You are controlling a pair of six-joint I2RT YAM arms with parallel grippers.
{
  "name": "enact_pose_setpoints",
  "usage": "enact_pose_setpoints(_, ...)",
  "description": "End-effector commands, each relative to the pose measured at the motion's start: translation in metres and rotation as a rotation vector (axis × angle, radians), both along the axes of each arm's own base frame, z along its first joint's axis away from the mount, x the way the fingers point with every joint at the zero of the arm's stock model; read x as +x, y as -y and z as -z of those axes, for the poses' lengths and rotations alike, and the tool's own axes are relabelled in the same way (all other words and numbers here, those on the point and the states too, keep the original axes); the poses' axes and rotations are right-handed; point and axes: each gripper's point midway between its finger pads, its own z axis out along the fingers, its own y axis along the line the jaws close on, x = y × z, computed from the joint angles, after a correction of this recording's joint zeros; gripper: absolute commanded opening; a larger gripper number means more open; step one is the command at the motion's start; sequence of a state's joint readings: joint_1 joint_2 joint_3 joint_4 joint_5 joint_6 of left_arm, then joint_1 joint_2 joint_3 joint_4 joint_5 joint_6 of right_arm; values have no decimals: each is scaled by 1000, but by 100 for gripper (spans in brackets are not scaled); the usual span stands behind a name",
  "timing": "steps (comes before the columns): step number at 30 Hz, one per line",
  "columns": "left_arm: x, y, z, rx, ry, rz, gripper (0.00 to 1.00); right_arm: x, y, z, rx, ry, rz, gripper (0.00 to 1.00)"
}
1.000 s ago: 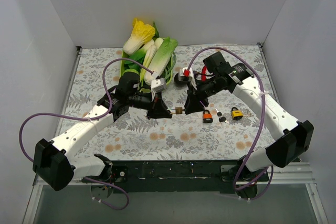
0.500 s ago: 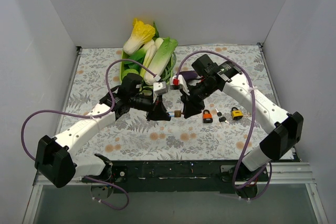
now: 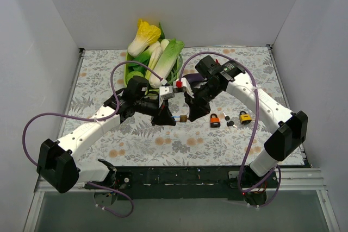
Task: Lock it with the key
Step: Lock the lock.
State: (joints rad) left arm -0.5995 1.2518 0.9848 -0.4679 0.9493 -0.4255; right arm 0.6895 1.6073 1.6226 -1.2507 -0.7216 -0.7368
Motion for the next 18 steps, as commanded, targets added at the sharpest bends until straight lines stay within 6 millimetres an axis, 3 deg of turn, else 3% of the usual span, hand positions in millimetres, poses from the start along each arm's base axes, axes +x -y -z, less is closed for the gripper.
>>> enact_pose_setpoints(1, 1, 5, -19, -34, 55, 18, 0, -5, -4, -14, 40, 2, -20, 10)
enact_pose_setpoints(3, 2, 5, -19, -34, 48, 13, 0, -5, -4, -12, 40, 8, -20, 1)
enact_pose_setpoints(13, 1, 6, -23, -47, 38, 0, 0, -2, -7, -14, 64, 1, 21, 1)
enact_pose_setpoints(17, 1, 3, -26, -51, 37, -16, 25, 4, -3, -16, 86, 15, 53, 1)
enact_pose_setpoints(18, 3, 1, -26, -56, 41, -23, 28, 4, -3, -17, 91, 25, 56, 1)
